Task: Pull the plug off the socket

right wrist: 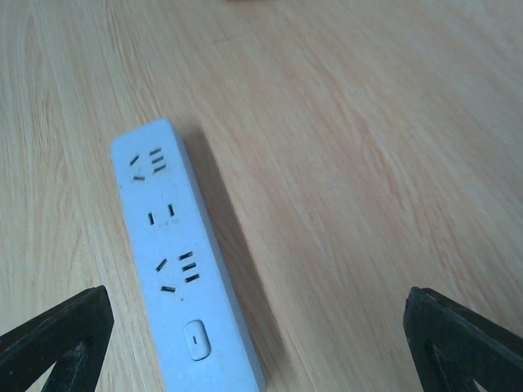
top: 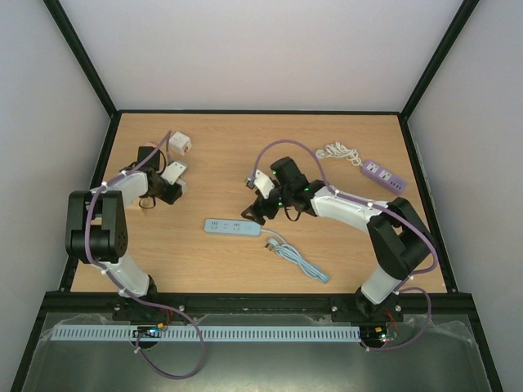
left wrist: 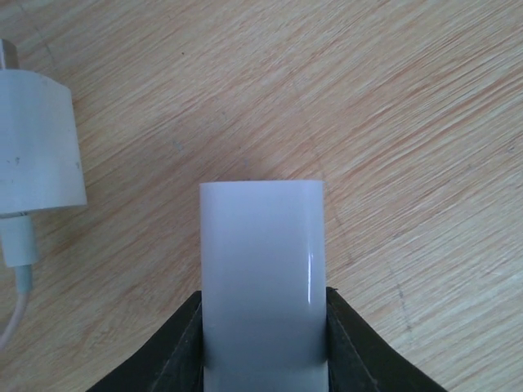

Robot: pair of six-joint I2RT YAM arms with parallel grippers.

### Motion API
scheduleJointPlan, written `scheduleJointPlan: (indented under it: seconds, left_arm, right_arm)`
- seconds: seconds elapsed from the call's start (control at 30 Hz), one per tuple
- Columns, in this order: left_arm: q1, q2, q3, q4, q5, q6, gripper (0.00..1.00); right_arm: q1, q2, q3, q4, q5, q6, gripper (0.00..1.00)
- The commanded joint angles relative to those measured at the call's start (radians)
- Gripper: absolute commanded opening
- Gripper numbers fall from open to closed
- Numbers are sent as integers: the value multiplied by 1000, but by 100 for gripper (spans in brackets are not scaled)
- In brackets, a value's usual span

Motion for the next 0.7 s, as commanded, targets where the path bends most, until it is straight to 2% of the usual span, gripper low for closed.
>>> scheduleJointPlan:
  seconds: [0.0, 0.27, 0.37, 0.67]
  left_arm:
    - [5, 13, 29, -4, -22, -9, 37]
    - [4, -6, 31, -13, 4, -11, 76]
    - [4, -27, 32, -17, 24, -16, 98]
    - [4, -121, 54, -29, 63, -47, 99]
  right_arm:
    - [51, 47, 56, -106, 129, -104, 95]
    - [81, 140, 141, -214, 172, -155, 95]
    - [97, 172, 169, -241, 188, -172, 95]
    - [146, 279, 252, -317, 236, -233, 94]
